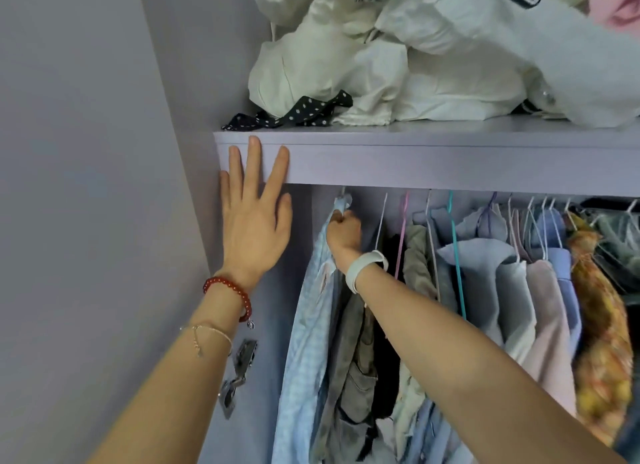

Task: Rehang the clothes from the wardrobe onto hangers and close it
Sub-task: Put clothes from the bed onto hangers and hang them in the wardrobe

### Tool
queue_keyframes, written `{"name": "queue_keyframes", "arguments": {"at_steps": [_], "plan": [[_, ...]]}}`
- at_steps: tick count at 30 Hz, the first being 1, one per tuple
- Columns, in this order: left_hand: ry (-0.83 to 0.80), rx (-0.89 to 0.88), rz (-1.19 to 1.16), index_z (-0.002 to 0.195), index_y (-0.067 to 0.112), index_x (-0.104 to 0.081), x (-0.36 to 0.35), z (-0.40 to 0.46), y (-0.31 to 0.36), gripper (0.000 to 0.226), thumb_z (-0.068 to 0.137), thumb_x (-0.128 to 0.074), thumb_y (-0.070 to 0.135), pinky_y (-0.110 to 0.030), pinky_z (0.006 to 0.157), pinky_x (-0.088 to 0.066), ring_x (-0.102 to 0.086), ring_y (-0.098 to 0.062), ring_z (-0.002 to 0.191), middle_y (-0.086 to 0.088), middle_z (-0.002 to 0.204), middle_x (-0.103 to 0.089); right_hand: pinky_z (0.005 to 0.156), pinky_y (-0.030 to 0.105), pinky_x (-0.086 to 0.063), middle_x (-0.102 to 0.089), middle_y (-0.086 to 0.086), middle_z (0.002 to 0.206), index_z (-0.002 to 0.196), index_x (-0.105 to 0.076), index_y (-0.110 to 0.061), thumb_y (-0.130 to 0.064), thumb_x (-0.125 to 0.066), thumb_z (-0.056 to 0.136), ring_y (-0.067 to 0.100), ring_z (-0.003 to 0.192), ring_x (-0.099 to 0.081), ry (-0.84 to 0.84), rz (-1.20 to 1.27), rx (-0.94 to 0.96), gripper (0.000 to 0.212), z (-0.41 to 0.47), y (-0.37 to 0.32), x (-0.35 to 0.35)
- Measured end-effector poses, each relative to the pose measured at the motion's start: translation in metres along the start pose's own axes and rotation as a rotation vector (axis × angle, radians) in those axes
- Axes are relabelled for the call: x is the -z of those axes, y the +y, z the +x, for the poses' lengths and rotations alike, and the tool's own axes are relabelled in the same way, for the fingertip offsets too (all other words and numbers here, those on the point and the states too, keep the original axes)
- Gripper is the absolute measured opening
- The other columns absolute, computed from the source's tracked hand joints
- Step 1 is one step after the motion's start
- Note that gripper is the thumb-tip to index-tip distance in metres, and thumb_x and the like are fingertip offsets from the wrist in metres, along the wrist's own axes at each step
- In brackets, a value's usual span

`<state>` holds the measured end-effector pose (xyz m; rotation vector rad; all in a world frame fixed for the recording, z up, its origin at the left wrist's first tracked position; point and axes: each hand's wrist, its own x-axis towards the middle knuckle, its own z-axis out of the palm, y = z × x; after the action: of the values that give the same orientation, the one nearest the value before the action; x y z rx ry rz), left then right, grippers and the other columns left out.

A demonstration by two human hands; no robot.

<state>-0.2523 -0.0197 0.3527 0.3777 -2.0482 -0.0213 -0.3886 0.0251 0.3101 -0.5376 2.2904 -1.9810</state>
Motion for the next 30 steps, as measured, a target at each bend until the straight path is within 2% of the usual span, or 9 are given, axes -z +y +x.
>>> {"name": "queue_keyframes", "arguments": {"at_steps": [5, 10, 12, 15, 18, 20, 24, 27, 30], "plan": [[0.014, -0.007, -0.033, 0.145, 0.02, -0.025, -0.001, 0.0, -0.002, 0.057, 0.091, -0.042, 0.015, -0.053, 0.111, -0.009, -0.003, -0.039, 0.141, -0.013, 0.154, -0.009, 0.087, 0.04, -0.042, -0.057, 0.026, 0.113, 0.115, -0.05, 0.002, -0.02, -0.036, 0.097, 0.04, 0.107, -0.053, 0.013, -0.129, -0.056, 0.032, 0.006, 0.037, -0.002], [0.009, 0.004, -0.038, 0.145, 0.02, -0.026, -0.001, 0.0, -0.001, 0.057, 0.091, -0.042, 0.014, -0.052, 0.112, -0.007, -0.003, -0.039, 0.141, -0.015, 0.154, -0.011, 0.082, 0.037, -0.042, -0.059, 0.027, 0.106, 0.095, -0.048, -0.004, -0.022, -0.041, 0.096, 0.04, 0.1, -0.055, -0.032, -0.121, -0.063, 0.019, 0.003, 0.05, 0.0], [0.012, 0.012, -0.043, 0.145, 0.019, -0.026, -0.003, -0.002, 0.0, 0.057, 0.091, -0.042, 0.014, -0.052, 0.112, -0.007, -0.003, -0.039, 0.141, -0.016, 0.154, -0.011, 0.081, 0.038, -0.043, -0.059, 0.026, 0.105, 0.1, -0.047, -0.003, -0.018, -0.041, 0.095, 0.04, 0.099, -0.055, -0.072, -0.161, -0.034, 0.017, -0.005, 0.054, 0.004], [0.033, 0.051, -0.089, 0.144, 0.017, -0.029, -0.007, -0.013, 0.0, 0.055, 0.09, -0.042, 0.015, -0.052, 0.112, -0.013, -0.005, -0.037, 0.141, -0.016, 0.154, -0.013, 0.084, 0.034, -0.042, -0.053, 0.022, 0.112, 0.123, -0.045, -0.004, -0.007, -0.041, 0.092, 0.037, 0.104, -0.052, -0.094, -0.235, 0.094, 0.032, -0.029, 0.057, 0.014], [0.053, 0.16, -0.147, 0.141, 0.015, -0.035, -0.018, -0.044, 0.005, 0.052, 0.09, -0.042, 0.017, -0.052, 0.11, -0.019, -0.011, -0.034, 0.141, -0.016, 0.153, -0.017, 0.098, 0.027, -0.038, -0.042, 0.015, 0.121, 0.137, -0.037, -0.009, 0.0, -0.043, 0.088, 0.026, 0.111, -0.049, -0.111, -0.227, 0.249, 0.05, -0.068, 0.06, 0.037], [0.027, 0.227, -0.201, 0.138, 0.012, -0.04, -0.029, -0.069, 0.016, 0.049, 0.089, -0.044, 0.016, -0.057, 0.109, -0.02, -0.015, -0.035, 0.14, -0.017, 0.151, -0.022, 0.105, 0.03, -0.037, -0.039, 0.009, 0.129, 0.137, -0.037, -0.009, -0.004, -0.044, 0.09, 0.019, 0.119, -0.045, -0.12, -0.186, 0.315, 0.048, -0.099, 0.064, 0.062], [-0.088, 0.185, -0.292, 0.133, 0.009, -0.047, -0.048, -0.107, 0.054, 0.045, 0.089, -0.043, 0.018, -0.061, 0.108, -0.019, -0.02, -0.035, 0.138, -0.017, 0.147, -0.031, 0.105, 0.01, -0.023, -0.045, 0.001, 0.128, 0.131, -0.046, -0.005, -0.009, -0.042, 0.088, 0.007, 0.12, -0.037, 0.008, -0.368, 0.482, 0.044, -0.144, 0.088, 0.129], [-0.181, 0.022, -0.373, 0.132, 0.013, -0.049, -0.056, -0.135, 0.107, 0.047, 0.088, -0.039, 0.025, -0.056, 0.109, -0.017, -0.024, -0.03, 0.137, -0.014, 0.144, -0.038, 0.107, 0.034, -0.032, -0.05, 0.02, 0.126, 0.126, -0.049, 0.004, 0.0, -0.047, 0.085, 0.029, 0.12, -0.045, 0.082, -0.605, 0.42, 0.041, -0.168, 0.12, 0.192], [-0.337, -0.183, -0.438, 0.131, 0.014, -0.051, -0.066, -0.172, 0.172, 0.045, 0.087, -0.04, 0.025, -0.054, 0.108, -0.02, -0.032, -0.029, 0.134, -0.013, 0.14, -0.044, 0.094, 0.054, -0.044, -0.054, 0.026, 0.12, 0.12, -0.053, 0.009, 0.01, -0.056, 0.078, 0.043, 0.113, -0.051, 0.159, -0.75, 0.229, 0.043, -0.205, 0.154, 0.264]]}}
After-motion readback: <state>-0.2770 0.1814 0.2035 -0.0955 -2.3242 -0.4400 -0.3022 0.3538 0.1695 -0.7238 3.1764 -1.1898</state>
